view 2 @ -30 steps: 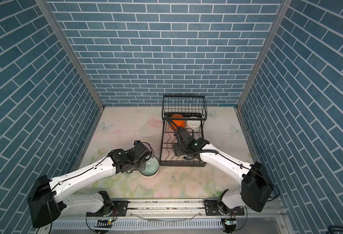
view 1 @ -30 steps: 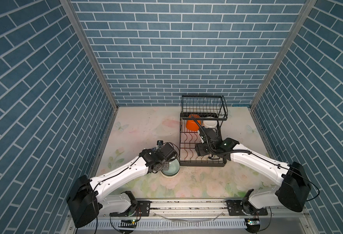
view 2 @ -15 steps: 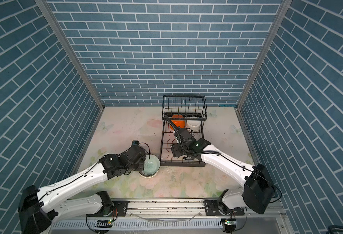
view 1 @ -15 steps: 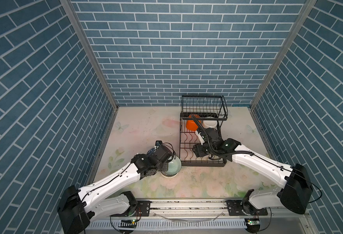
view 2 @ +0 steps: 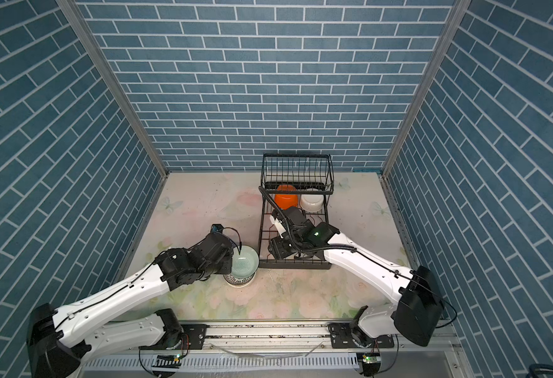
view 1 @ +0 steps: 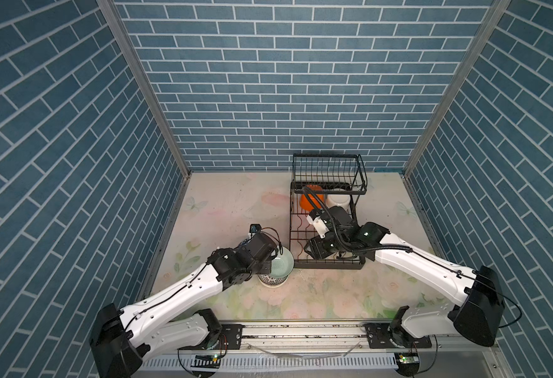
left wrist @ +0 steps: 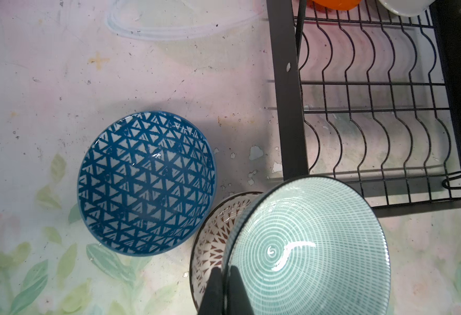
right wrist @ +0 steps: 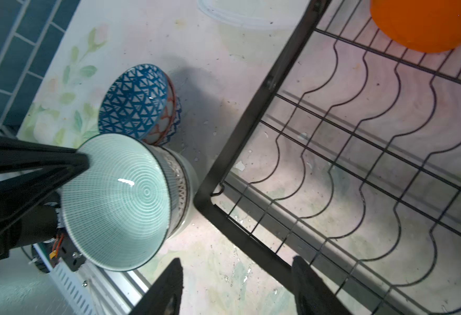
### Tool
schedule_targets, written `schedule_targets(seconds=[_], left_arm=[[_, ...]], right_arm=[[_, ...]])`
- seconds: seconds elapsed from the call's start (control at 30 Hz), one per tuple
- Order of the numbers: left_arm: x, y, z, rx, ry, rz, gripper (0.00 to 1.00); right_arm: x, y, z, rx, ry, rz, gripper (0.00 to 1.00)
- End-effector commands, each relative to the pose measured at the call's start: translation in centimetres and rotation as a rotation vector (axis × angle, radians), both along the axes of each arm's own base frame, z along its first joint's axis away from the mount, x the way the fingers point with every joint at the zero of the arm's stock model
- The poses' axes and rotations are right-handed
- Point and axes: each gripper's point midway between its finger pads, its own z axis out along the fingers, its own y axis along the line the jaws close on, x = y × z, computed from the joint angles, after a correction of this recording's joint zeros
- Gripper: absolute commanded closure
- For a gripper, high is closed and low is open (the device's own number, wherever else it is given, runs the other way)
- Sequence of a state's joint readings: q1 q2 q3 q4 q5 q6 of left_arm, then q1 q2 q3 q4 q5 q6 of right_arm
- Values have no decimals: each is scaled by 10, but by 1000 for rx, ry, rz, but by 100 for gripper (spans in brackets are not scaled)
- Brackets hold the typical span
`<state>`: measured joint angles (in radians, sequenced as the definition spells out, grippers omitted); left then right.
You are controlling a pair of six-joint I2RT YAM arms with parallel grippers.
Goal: Load bowls into a dish rack
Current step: Pick up the bowl from the stack of bowls, then place the bowl in the dish rack.
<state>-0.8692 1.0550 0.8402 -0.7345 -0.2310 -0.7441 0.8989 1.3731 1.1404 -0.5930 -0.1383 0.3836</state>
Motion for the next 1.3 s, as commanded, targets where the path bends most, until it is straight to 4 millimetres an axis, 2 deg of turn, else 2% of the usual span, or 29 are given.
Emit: schedule_targets(seconds=[0.0,0.43,0.7,1.0,1.27], left_arm=[[9,-7,18,-36,-56,2,100],[5,-3,19,-61,-66,5,100],[3,-2,15,-57,-59,5,100],[2,1,10,-52,-56,16,100],[2,2,8,-58,-60,21,100]], right_arm=[[-9,13,10,12,22,69,38],[-23,49,-7,-15,77,135,46],[-26,65,-12,2,91,141,56],[-21,76,-24,-16,109,124,73],[-19,83,-29,-20,118,122,77]])
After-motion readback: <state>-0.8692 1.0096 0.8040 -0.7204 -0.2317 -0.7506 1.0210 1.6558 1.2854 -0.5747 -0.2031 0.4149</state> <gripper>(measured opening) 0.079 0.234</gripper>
